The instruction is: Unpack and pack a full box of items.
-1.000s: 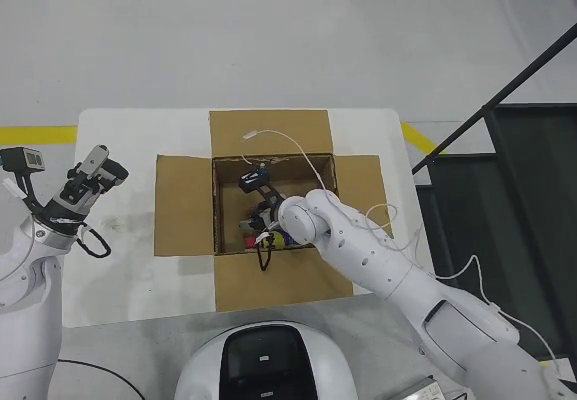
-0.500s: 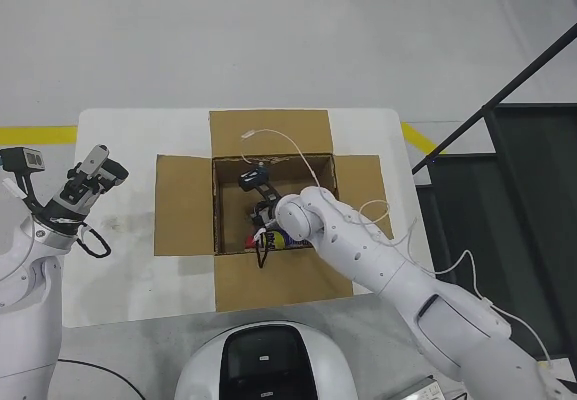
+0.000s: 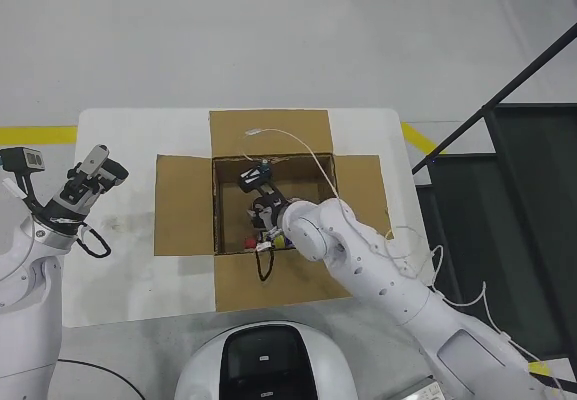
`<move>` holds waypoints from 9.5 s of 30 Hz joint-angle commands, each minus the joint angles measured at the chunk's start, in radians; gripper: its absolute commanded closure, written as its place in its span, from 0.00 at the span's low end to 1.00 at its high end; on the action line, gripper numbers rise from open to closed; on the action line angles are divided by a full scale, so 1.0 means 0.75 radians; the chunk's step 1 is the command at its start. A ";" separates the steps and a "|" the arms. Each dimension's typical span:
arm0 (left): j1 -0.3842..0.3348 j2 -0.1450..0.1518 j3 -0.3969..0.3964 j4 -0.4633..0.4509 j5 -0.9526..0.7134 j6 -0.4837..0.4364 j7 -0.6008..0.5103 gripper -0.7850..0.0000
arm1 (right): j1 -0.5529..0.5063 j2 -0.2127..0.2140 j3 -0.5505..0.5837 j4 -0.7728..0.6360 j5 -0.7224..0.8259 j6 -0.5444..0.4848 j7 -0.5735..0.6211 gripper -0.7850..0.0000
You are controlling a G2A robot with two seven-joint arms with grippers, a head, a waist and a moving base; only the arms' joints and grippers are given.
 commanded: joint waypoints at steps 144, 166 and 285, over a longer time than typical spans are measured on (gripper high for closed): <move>0.000 0.000 0.000 0.000 0.000 0.000 0.000 0.00 | 0.177 0.202 0.847 1.114 0.096 -0.338 -0.159 0.00; 0.000 0.000 0.000 0.000 0.000 0.000 0.000 0.00 | -0.377 0.273 1.081 -0.150 0.195 -0.307 -0.107 0.00; 0.000 0.000 0.000 0.000 0.000 0.000 0.000 0.00 | 0.160 0.106 0.045 0.041 0.198 -0.065 0.241 0.00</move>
